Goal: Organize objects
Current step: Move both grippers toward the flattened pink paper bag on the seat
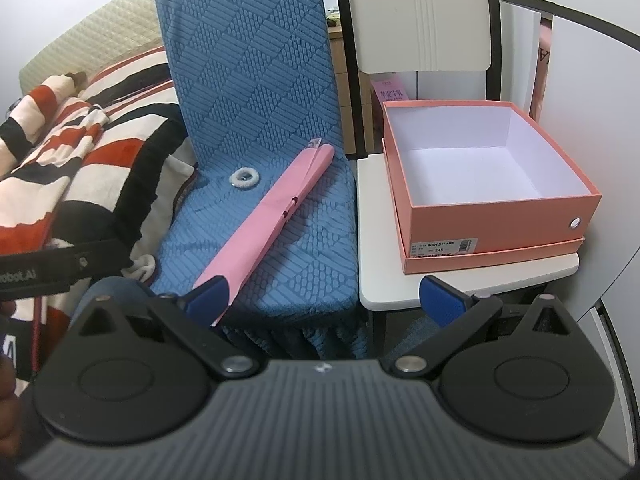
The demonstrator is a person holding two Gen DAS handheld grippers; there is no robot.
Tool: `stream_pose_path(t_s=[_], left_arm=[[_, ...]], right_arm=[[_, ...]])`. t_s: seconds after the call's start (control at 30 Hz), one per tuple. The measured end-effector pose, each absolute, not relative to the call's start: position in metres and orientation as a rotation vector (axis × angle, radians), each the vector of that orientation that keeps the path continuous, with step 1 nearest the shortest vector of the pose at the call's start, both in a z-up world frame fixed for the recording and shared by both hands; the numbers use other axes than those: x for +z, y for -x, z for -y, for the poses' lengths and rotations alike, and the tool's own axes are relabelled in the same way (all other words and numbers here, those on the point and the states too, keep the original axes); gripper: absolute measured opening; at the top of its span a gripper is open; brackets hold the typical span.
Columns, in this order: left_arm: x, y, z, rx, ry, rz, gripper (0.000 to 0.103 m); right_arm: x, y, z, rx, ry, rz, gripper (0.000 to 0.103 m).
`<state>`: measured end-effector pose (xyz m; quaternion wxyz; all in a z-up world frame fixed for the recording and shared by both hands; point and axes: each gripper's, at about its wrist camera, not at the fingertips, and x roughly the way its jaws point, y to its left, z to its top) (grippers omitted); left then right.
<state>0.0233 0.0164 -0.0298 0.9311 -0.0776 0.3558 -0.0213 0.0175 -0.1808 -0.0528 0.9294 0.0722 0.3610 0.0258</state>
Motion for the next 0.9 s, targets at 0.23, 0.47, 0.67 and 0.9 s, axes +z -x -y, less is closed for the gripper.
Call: stream_pose_path(t_s=[0.23,0.47,0.67,0.9], left_arm=[[-0.039,-0.034,-0.017,-0.05,0.153,-0.746,0.103],[-0.062,-0.064,-0.014,-0.06,0.127,-0.793,0.103],[-0.093,-0.104,-0.005,-0.081,0.092,-0.849,0.103],[-0.134,-0.15,0.006,-0.11,0.011,-0.911,0.103]], right_arm=[[-0.061,-0.027,0.181,0.05,-0.159,-0.766,0.103],[-0.079,-0.052,0.183,0.052,-0.181,-0.801,0.103],[-0.097,-0.08,0.185,0.06,-0.198,-0.806,0.103],[-0.119,-0.115,0.191,0.062,-0.213,-0.825,0.099]])
